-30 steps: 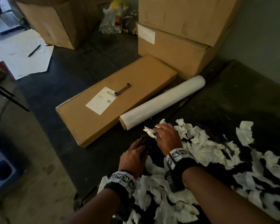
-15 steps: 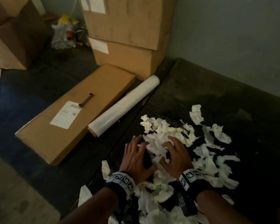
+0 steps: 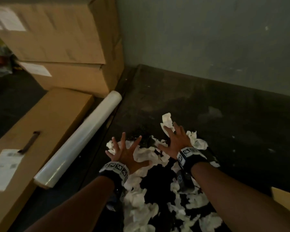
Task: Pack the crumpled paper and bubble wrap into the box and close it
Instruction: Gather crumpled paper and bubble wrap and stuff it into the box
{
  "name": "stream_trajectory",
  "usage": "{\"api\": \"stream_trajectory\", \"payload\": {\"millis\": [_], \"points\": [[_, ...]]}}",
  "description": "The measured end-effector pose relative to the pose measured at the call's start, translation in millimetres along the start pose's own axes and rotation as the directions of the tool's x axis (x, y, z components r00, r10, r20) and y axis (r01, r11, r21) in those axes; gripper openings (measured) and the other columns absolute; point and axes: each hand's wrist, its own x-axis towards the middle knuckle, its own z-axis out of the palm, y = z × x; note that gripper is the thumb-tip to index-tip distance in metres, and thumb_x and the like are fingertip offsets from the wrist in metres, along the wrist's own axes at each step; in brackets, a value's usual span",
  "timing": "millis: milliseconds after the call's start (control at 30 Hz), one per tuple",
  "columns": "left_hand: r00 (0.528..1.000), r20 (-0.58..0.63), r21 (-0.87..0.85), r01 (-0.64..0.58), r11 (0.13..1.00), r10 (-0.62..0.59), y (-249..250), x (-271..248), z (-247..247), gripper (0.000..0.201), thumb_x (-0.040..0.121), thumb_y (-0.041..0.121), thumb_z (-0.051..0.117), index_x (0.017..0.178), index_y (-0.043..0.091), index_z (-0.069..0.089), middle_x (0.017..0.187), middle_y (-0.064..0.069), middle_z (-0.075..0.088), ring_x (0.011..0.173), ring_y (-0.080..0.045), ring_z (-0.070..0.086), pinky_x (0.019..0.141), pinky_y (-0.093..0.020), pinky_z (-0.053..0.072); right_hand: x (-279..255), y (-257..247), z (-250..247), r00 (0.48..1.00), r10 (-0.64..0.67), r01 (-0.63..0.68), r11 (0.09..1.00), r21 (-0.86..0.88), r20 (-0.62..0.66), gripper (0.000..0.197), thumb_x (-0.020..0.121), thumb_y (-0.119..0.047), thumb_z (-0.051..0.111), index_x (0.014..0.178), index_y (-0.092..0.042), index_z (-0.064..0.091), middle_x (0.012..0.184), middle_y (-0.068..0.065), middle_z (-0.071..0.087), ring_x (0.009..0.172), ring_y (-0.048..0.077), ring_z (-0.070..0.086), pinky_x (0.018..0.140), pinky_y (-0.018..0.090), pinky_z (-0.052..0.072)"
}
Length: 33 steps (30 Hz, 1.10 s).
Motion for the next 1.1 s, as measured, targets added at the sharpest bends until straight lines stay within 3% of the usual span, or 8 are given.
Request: {"api": "stream_trajectory", "payload": {"millis": [100,233,400,500,700,867,967,1100], "points": [[0.999,0.018,0.028,-0.041,0.999,0.041,1,23,6,0.116,0.051,0.105,0.042,0.144,0.069,-0.017,0.16,0.006,-0.038,0.145,-0.046,-0.031,0.111,-0.079,-0.001,36,2,6,0.997,-0.003,0.003,1.0,-0.008,0.077,0.094,0.08,-0.079,0.048,0.155,-0.046,0.003,0.165,-0.003,-0.015,0.151,0.03,-0.009,0.119,0.057,0.013],[0.992,0.005,0.098,-0.125,0.987,0.125,-1,38,21,0.11,0.058,0.105,0.034,0.148,0.063,-0.015,0.164,0.008,-0.031,0.152,-0.041,-0.018,0.117,-0.072,0.003,41,-5,27,0.984,0.024,-0.032,0.999,0.044,0.176,0.084,0.088,-0.075,0.041,0.157,-0.041,0.005,0.167,0.001,-0.006,0.152,0.028,-0.006,0.12,0.052,0.008],[0.976,0.028,0.123,-0.216,0.969,0.215,0,13,43,0.103,0.072,0.092,0.045,0.155,0.053,-0.002,0.168,0.008,-0.011,0.155,-0.035,-0.007,0.121,-0.064,0.005,-21,-22,56,0.994,-0.103,0.1,0.991,0.091,0.024,0.067,0.093,-0.052,0.045,0.153,-0.03,0.027,0.161,0.004,0.024,0.149,0.027,0.018,0.118,0.051,0.021],[0.947,0.017,0.121,-0.32,0.94,0.321,0,-15,50,0.094,0.074,0.085,0.051,0.154,0.048,0.017,0.168,0.007,0.001,0.155,-0.031,0.001,0.123,-0.06,0.008,-72,-32,63,0.987,-0.148,0.139,0.982,0.126,0.062,0.063,0.095,-0.044,0.047,0.153,-0.026,0.03,0.16,0.003,0.026,0.15,0.025,0.017,0.12,0.046,0.019],[0.882,-0.231,0.183,-0.376,0.909,0.411,5,-44,32,0.093,0.066,0.089,0.049,0.148,0.047,0.035,0.166,0.006,0.006,0.155,-0.032,-0.004,0.121,-0.064,0.009,-117,-30,40,0.99,-0.113,0.132,0.955,0.267,-0.084,0.06,0.088,-0.054,0.05,0.142,-0.029,0.043,0.148,-0.004,0.038,0.138,0.019,0.032,0.116,0.043,0.03],[0.952,-0.277,0.096,-0.109,0.989,0.132,0,-7,3,0.091,0.074,0.087,0.048,0.152,0.051,0.018,0.167,0.0,-0.013,0.15,-0.045,-0.018,0.112,-0.077,0.005,-80,8,11,0.981,0.092,-0.051,0.971,0.234,-0.168,0.067,0.084,-0.066,0.048,0.144,-0.041,0.035,0.153,-0.002,0.024,0.142,0.023,0.025,0.113,0.053,0.033],[0.982,-0.167,0.031,0.094,0.995,-0.088,-4,26,-1,0.098,0.07,0.097,0.037,0.15,0.061,-0.007,0.164,0.002,-0.03,0.146,-0.051,-0.026,0.111,-0.079,0.004,-46,39,-1,0.954,0.296,-0.284,0.941,0.184,-0.042,0.079,0.082,-0.074,0.051,0.15,-0.048,0.021,0.164,0.001,0.004,0.15,0.032,0.006,0.117,0.06,0.021],[0.992,-0.037,0.051,0.12,0.991,-0.119,0,59,0,0.101,0.067,0.099,0.036,0.146,0.065,-0.016,0.161,0.001,-0.036,0.146,-0.053,-0.024,0.115,-0.076,0.006,-14,79,-4,0.895,0.438,-0.445,0.889,0.103,0.089,0.09,0.078,-0.081,0.049,0.15,-0.056,0.002,0.164,-0.001,-0.02,0.149,0.039,-0.013,0.117,0.066,0.006]]}}
